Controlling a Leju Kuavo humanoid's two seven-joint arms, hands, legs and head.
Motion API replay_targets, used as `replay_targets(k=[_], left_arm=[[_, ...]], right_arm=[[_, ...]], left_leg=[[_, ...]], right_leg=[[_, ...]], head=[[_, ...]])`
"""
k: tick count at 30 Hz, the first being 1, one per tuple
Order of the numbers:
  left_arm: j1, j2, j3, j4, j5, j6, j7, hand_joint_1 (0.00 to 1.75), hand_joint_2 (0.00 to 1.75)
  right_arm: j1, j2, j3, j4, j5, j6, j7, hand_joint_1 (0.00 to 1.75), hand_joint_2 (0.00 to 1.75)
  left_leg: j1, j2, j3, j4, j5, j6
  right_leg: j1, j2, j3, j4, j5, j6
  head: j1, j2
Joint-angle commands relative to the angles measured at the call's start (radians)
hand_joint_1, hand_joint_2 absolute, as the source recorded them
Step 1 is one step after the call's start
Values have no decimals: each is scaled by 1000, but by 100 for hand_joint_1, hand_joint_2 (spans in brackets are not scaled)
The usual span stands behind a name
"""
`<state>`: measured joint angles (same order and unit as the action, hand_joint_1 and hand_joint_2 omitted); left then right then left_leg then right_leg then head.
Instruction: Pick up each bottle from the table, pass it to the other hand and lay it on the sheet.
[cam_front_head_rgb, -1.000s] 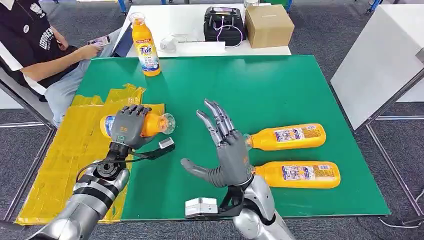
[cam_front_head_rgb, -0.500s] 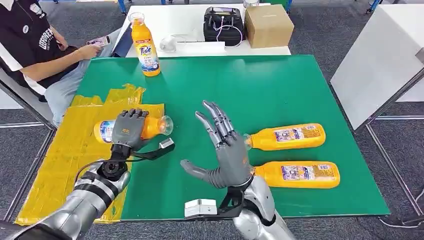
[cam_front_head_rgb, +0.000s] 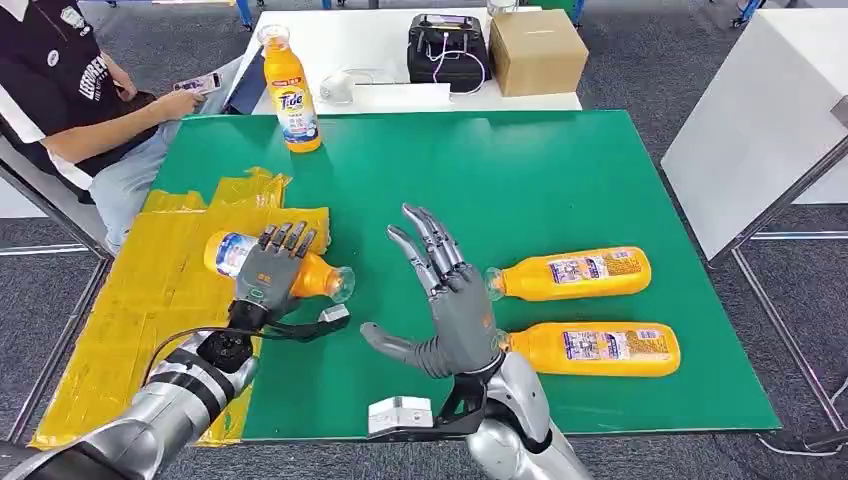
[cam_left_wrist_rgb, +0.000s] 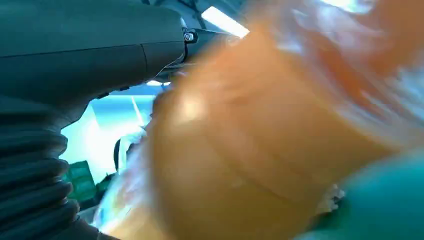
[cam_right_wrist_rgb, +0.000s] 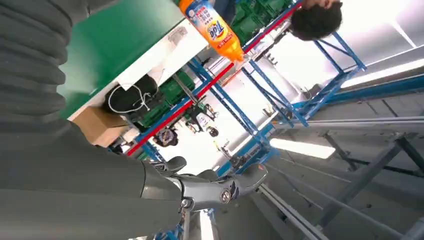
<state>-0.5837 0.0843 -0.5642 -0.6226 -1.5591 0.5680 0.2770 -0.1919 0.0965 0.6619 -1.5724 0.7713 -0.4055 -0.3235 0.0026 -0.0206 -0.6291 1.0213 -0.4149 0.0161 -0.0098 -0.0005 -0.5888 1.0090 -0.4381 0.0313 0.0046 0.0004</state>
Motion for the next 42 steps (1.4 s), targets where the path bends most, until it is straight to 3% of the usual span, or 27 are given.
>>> replay_targets(k=[1, 5, 13, 15, 25, 27, 33, 38, 42], left_arm=[[-39, -35, 39, 88, -2, -11, -6, 5, 175], [-39, -35, 39, 88, -2, -11, -6, 5, 175], [61, -103, 293, -43, 211, 48, -293, 0, 175], [79, -111, 319, -77, 264, 44, -337, 0, 175], [147, -142, 373, -214, 484, 0, -498, 0, 175], [188, -169, 414, -314, 667, -57, -601, 0, 175], [203, -166, 409, -351, 670, -65, -597, 0, 175], [284, -202, 473, -562, 999, -206, -732, 0, 175], [358, -208, 479, -742, 1165, -315, -733, 0, 175]], right_arm=[[-18, -36, 23, 13, -4, 7, 3, 0, 175], [-18, -36, 23, 13, -4, 7, 3, 0, 175], [-13, -38, 17, 22, -5, 5, -2, 0, 175], [-13, -38, 17, 23, -5, 5, -4, 0, 175], [-18, -35, 10, 35, -3, 5, -8, 0, 175], [-16, -37, 3, 36, 9, 1, -3, 0, 175], [-15, -39, 0, 35, 9, -1, -4, 0, 175], [-10, -48, -24, 36, 62, -28, 18, 0, 175], [-8, -84, -67, 32, 166, -57, 82, 0, 175]], left_leg=[[1, 1, 4, 0, -1, -1], [1, 1, 2, 0, -1, 0], [2, 3, 6, -1, -2, 0], [0, 1, 1, -1, -1, 0], [3, 3, 6, -1, -2, -1], [1, 1, 2, 0, -1, 0], [1, 1, 4, 0, -2, 0], [2, 3, 5, -1, -2, -1], [2, 3, 3, 0, -2, 0]], right_leg=[[2, -1, 5, -2, -1, -1], [2, 0, 3, -2, 0, 0], [2, 1, 8, -5, 0, 0], [0, 0, 2, -1, 0, 0], [3, 1, 8, -4, 0, -1], [1, 0, 3, -2, -1, 0], [2, 0, 6, -3, -1, 0], [3, 0, 7, -4, -1, -1], [2, 2, 5, -3, -1, 0]], head=[[0, 0], [0, 0], [0, 0], [0, 0], [0, 0], [0, 0], [0, 0], [0, 0], [0, 0]])
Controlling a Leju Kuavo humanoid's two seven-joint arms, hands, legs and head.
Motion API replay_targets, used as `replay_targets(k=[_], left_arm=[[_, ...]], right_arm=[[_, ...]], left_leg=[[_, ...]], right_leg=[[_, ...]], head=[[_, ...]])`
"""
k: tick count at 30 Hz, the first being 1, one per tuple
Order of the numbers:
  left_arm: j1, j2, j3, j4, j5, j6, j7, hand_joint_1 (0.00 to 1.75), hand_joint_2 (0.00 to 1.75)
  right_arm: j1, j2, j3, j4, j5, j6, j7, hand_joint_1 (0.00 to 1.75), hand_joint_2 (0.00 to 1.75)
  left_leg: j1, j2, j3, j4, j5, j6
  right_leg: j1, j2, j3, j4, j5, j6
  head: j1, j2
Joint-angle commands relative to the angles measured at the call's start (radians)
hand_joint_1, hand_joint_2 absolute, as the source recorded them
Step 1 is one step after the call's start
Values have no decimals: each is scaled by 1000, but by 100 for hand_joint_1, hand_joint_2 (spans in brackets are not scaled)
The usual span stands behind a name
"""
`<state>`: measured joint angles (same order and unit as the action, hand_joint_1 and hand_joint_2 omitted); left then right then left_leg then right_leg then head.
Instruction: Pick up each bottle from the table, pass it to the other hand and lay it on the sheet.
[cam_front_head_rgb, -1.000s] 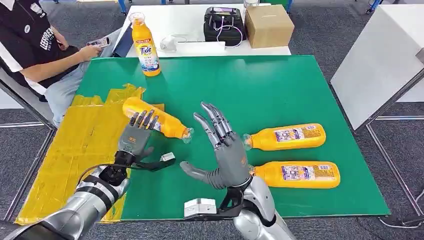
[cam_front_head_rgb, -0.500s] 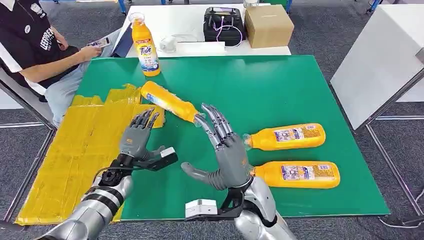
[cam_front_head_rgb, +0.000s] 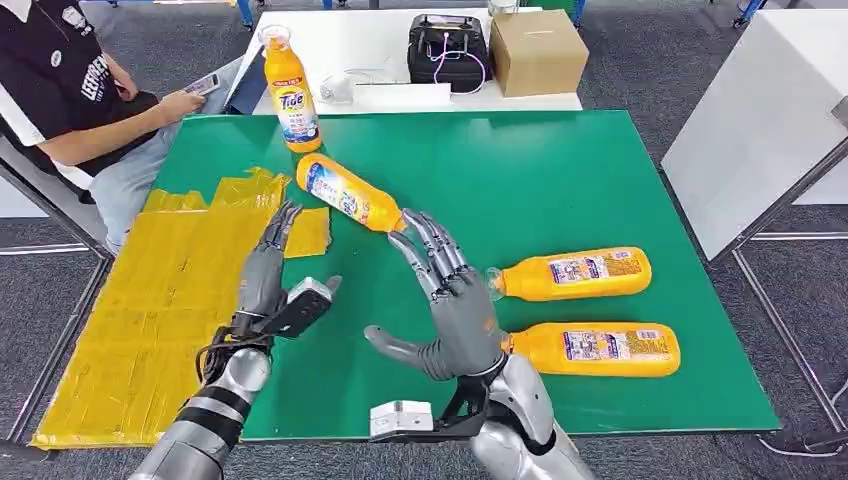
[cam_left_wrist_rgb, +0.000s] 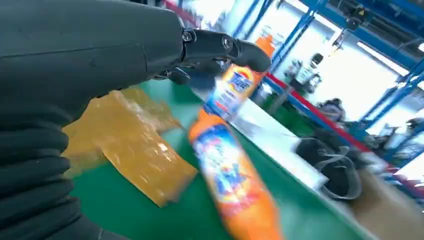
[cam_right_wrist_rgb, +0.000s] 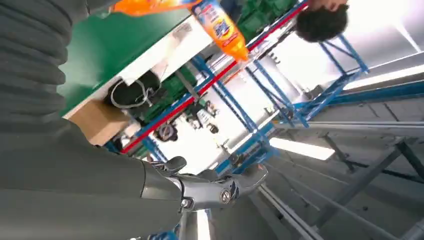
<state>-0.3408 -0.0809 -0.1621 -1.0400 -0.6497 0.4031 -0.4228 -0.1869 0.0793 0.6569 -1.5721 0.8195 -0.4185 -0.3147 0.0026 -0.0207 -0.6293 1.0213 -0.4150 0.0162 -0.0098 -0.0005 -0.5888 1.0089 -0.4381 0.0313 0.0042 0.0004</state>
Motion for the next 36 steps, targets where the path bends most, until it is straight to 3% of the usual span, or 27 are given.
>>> replay_targets(k=[1, 7, 16, 19, 22, 27, 31, 34, 36], left_arm=[[126, -40, 73, -346, 274, -169, -29, 0, 175], [205, -44, 70, -429, 326, -205, -28, 0, 175], [227, -43, 103, -386, 371, -246, 18, 0, 175], [249, -41, 108, -345, 461, -326, 2, 0, 175], [278, -34, 97, -387, 508, -382, 5, 0, 175], [299, -21, 72, -427, 542, -433, 23, 0, 175], [291, -24, 73, -431, 554, -437, -18, 0, 175], [272, -19, 67, -456, 561, -450, 11, 0, 175], [269, -17, 65, -452, 564, -453, 14, 0, 175]], right_arm=[[-13, -78, -73, 32, 146, -33, 98, 0, 175], [21, -181, -182, 24, 283, 5, 195, 0, 175], [93, -246, -372, 34, 239, 94, 213, 0, 175], [122, -251, -422, 93, 280, 45, 221, 0, 175], [123, -288, -446, 99, 282, 73, 231, 0, 175], [87, -372, -476, 147, 229, 184, 217, 0, 175], [67, -390, -474, 150, 226, 175, 201, 0, 175], [-17, -475, -469, 150, 158, 332, 203, 0, 175], [-56, -499, -470, 188, 139, 366, 186, 0, 175]], left_leg=[[1, 3, 2, 0, -2, 0], [1, 1, 3, 0, -1, 0], [0, -1, 4, -1, -1, 0], [-1, -1, 4, -2, -1, 0], [0, 0, 6, -2, -2, 0], [0, 0, 3, 0, -2, 1], [0, 2, 4, -1, -2, 0], [0, 4, 2, 1, -2, 0], [-2, 2, 0, 1, -1, 1]], right_leg=[[2, 1, 3, -2, 0, 0], [1, 0, 5, -3, 0, 0], [0, -2, 6, -3, -1, 0], [-1, -2, 5, -3, -1, 0], [0, -1, 7, -5, -1, 0], [0, -1, 4, -3, -1, 0], [0, 1, 6, -4, 0, 0], [0, 2, 3, -1, 0, 0], [-2, 1, 0, 0, 0, 0]], head=[[0, 0], [0, 0], [0, 0], [0, 0], [0, 0], [0, 0], [0, 0], [0, 0], [-1, 0]])
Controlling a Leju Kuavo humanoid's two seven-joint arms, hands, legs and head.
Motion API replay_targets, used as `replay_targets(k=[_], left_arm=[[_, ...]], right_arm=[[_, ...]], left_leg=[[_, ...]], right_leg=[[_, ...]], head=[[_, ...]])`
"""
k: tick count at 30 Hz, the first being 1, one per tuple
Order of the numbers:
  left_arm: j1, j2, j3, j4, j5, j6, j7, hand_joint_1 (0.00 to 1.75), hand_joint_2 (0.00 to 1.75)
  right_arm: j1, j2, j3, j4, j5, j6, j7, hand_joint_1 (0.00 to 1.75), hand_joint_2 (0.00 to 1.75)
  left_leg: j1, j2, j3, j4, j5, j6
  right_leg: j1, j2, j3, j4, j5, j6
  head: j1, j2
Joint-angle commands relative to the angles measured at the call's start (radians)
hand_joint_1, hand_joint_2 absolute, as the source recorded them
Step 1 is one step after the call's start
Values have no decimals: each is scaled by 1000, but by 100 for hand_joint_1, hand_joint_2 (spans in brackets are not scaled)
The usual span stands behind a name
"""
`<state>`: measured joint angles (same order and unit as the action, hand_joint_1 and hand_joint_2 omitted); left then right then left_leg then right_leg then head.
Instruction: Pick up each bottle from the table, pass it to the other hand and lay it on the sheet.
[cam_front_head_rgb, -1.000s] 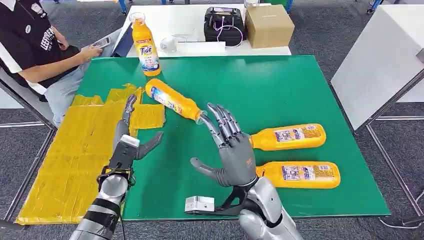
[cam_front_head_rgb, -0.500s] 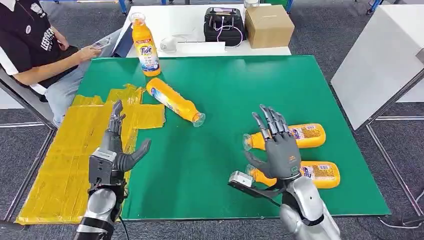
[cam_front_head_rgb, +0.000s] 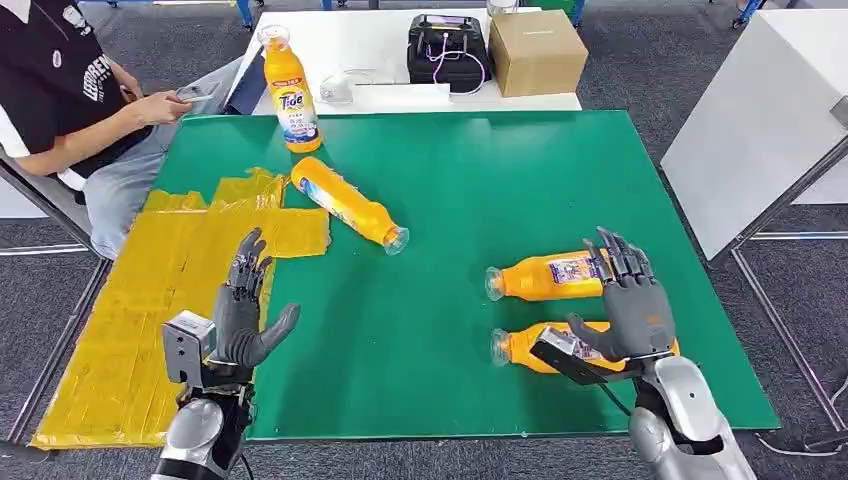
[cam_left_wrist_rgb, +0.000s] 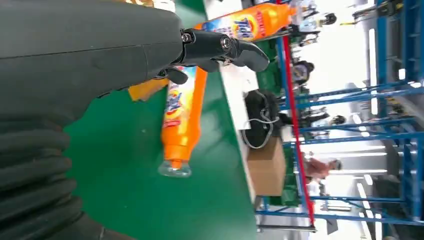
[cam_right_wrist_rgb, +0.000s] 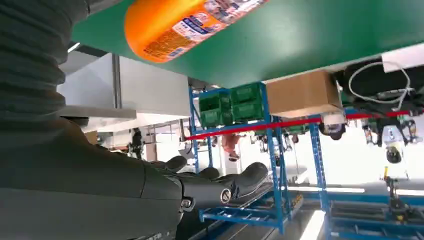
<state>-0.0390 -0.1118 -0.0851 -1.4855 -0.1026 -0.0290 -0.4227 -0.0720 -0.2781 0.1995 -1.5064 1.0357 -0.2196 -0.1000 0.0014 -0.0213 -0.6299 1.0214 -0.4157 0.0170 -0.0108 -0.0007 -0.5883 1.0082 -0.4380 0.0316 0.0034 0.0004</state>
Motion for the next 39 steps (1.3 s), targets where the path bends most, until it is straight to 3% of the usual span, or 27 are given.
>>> replay_targets(k=[1, 14, 19, 22, 25, 39], left_arm=[[-32, 14, -12, -6, 17, -21, 14, 0, 175], [-44, 21, -26, 14, 28, -29, 9, 0, 175], [-73, 25, -38, 49, 39, -38, 7, 0, 175], [-79, 26, -39, 60, 46, -36, 5, 0, 175], [-86, 29, -40, 71, 55, -35, 1, 0, 175], [-146, 33, -77, 125, 71, -38, 0, 0, 175]], right_arm=[[-171, -141, -13, 122, -77, 167, -28, 0, 175], [-288, -180, 45, 243, -110, 208, -46, 0, 175], [-471, -195, 133, 421, -136, 288, -67, 0, 175], [-514, -205, 187, 485, -171, 338, -95, 0, 175], [-534, -237, 249, 521, -194, 376, -101, 0, 175], [-657, -163, 386, 792, -241, 409, -140, 0, 175]], left_leg=[[-1, 2, 1, 0, 0, 0], [1, 2, 3, 0, 0, 0], [0, 5, 3, 0, 0, 0], [2, 9, 6, 0, -1, 0], [1, 3, 4, -1, 1, 0], [1, 2, 3, 0, 1, 1]], right_leg=[[-1, 1, 0, 0, 1, 0], [1, 1, 3, -2, 1, 0], [0, 4, 1, 0, 1, 1], [2, 6, 6, -3, 2, 0], [1, 1, 4, -2, 1, 1], [1, 1, 3, -1, 1, 1]], head=[[0, 0], [0, 0], [0, 0], [0, 0], [1, 0], [0, 0]])
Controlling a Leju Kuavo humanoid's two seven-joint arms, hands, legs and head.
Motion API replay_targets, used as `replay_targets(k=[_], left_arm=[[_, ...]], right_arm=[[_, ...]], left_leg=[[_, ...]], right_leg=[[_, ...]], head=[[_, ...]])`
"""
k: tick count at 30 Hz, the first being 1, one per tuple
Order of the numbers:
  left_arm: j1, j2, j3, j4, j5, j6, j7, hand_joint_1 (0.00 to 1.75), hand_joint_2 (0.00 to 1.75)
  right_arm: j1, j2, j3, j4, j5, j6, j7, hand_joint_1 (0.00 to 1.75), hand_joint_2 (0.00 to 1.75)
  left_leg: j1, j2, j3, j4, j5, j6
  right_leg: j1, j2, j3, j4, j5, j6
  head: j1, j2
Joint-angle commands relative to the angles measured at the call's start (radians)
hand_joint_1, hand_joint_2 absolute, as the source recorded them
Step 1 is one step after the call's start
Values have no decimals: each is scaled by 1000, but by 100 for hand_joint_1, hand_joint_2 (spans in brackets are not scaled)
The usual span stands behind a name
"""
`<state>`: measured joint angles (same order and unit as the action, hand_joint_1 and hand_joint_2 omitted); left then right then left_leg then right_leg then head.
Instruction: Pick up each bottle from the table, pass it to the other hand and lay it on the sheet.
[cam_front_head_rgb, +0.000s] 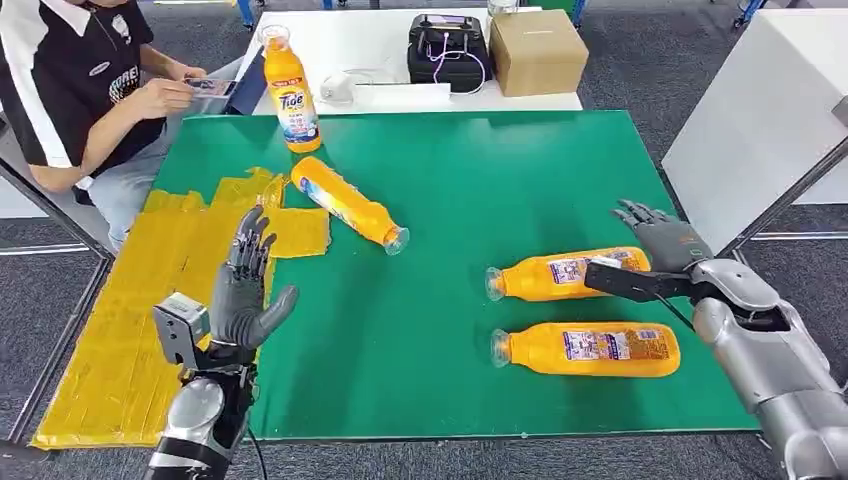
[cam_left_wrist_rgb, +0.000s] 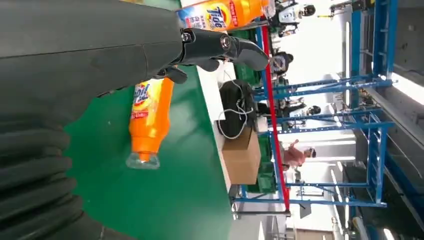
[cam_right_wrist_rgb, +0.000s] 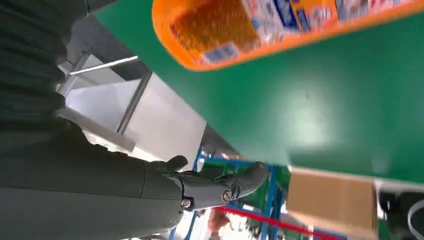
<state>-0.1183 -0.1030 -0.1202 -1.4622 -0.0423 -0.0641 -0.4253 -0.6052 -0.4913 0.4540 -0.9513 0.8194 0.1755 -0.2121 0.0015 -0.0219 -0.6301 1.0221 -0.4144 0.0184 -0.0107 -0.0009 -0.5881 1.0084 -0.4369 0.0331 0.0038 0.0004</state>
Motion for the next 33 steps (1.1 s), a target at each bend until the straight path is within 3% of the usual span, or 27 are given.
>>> replay_targets(k=[1, 7, 12, 13, 31, 32, 33], left_arm=[[-67, 24, -42, 102, 11, -3, 2, 0, 175], [-83, 27, -54, 134, 25, 0, 1, 0, 175], [-85, 25, -57, 139, 25, 0, 1, 0, 175], [-89, 21, -62, 143, 25, 0, 1, 0, 175], [-103, 23, -74, 168, 27, 0, 1, 0, 175], [-104, 24, -75, 172, 29, 0, 1, 0, 175], [-104, 24, -75, 172, 29, 1, 1, 0, 175]], right_arm=[[-124, 50, 131, 237, -24, 14, -28, 0, 175], [-154, 58, 203, 305, -60, 32, -49, 0, 175], [-146, 70, 202, 313, -65, 16, -49, 0, 175], [-126, 104, 210, 328, -64, -2, -40, 0, 175], [-149, 119, 234, 399, -64, -8, -50, 0, 175], [-149, 122, 239, 409, -65, -14, -49, 21, 175], [-150, 122, 241, 415, -63, -17, -50, 68, 175]], left_leg=[[1, 4, 5, -1, -1, -1], [1, 4, 4, -1, -1, -1], [0, 3, 3, -1, -1, -1], [1, 3, 4, -1, -1, -1], [0, 2, 3, 0, 0, -1], [1, 3, 4, -1, -1, -1], [1, 3, 3, -1, -1, -1]], right_leg=[[1, 2, 5, -2, 0, -1], [1, 2, 4, -2, 0, -1], [1, 2, 3, -1, 0, -1], [1, 2, 4, -2, 0, -1], [0, 1, 2, -1, 0, -1], [1, 1, 4, -2, 0, -1], [1, 1, 3, -1, 0, -1]], head=[[0, 0], [0, 0], [0, 0], [0, 0], [0, 0], [0, 0], [0, 0]])
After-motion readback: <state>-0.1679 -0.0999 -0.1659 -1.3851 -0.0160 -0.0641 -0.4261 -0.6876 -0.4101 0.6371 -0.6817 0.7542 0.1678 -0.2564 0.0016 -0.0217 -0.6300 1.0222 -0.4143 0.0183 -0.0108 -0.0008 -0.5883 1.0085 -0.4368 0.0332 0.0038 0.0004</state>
